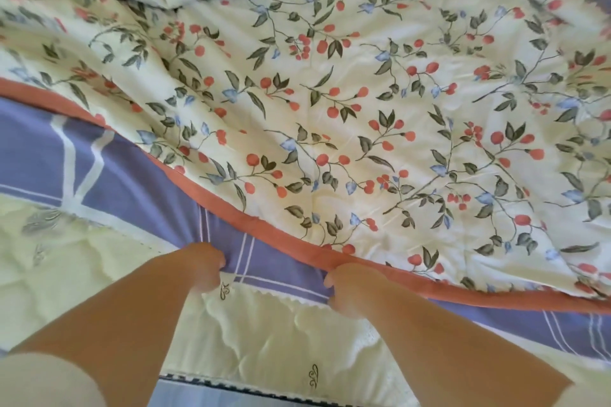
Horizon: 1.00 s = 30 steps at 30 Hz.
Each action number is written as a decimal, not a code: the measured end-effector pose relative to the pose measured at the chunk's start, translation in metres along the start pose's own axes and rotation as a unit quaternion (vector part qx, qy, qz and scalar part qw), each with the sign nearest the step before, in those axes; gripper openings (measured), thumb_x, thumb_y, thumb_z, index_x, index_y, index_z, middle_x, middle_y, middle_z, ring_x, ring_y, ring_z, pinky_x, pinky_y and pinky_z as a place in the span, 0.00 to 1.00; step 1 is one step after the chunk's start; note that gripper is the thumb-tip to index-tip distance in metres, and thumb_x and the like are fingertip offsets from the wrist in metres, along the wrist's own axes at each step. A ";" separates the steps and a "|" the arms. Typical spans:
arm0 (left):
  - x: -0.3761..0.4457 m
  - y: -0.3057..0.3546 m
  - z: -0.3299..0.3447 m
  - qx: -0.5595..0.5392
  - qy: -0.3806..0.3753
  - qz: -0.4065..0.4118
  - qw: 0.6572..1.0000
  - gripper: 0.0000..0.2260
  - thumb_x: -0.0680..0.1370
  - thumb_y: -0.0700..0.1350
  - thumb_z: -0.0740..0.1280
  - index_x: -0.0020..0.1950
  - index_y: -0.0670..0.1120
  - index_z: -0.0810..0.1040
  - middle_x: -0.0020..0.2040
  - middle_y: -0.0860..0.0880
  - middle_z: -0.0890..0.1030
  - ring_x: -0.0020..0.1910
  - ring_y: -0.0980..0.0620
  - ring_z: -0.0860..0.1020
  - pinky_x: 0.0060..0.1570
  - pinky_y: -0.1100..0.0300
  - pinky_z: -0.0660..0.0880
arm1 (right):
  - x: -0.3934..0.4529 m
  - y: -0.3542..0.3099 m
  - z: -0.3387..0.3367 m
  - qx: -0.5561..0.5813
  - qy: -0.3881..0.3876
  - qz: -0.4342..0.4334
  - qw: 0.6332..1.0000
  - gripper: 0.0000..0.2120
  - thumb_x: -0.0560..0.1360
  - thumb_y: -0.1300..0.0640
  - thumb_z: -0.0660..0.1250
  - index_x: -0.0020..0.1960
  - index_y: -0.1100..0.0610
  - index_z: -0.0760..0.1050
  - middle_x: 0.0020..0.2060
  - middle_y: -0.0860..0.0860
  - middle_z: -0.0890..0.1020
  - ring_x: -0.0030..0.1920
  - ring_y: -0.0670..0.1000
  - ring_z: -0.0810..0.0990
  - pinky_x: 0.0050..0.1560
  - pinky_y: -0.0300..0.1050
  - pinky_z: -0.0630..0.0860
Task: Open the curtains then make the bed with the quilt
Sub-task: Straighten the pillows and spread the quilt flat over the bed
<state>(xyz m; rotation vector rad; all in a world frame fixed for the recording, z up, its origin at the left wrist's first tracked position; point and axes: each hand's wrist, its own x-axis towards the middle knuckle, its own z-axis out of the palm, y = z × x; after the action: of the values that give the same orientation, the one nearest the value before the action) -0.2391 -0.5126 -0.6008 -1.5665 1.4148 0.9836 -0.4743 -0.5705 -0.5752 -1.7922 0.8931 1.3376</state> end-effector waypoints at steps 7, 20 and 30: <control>0.017 -0.064 -0.036 -0.254 0.159 -0.093 0.949 0.18 0.79 0.38 0.57 0.69 0.42 0.69 0.66 0.40 0.73 0.64 0.42 0.72 0.62 0.53 0.68 | -0.011 -0.026 -0.040 0.109 0.227 -0.039 0.967 0.14 0.77 0.57 0.58 0.61 0.55 0.73 0.54 0.54 0.78 0.52 0.57 0.78 0.52 0.50 0.77; 0.047 -0.302 -0.063 -0.155 0.285 -0.043 0.945 0.23 0.75 0.43 0.61 0.71 0.47 0.65 0.71 0.44 0.63 0.67 0.40 0.66 0.61 0.47 0.69 | 0.103 -0.233 -0.169 0.182 0.358 0.014 0.916 0.32 0.74 0.49 0.62 0.75 0.48 0.53 0.70 0.50 0.65 0.68 0.56 0.65 0.62 0.55 0.70; 0.100 -0.362 -0.111 -0.034 0.343 -0.047 0.938 0.18 0.76 0.43 0.61 0.66 0.46 0.68 0.65 0.43 0.67 0.62 0.39 0.69 0.56 0.46 0.69 | 0.140 -0.250 -0.179 0.154 0.375 0.125 0.906 0.30 0.73 0.55 0.62 0.73 0.47 0.55 0.66 0.49 0.65 0.66 0.56 0.65 0.55 0.52 0.71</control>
<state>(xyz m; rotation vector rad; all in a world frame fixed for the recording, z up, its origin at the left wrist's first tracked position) 0.1332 -0.6304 -0.6301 -2.1286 1.7444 0.4308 -0.1451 -0.6130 -0.6398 -1.9879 1.6856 0.5503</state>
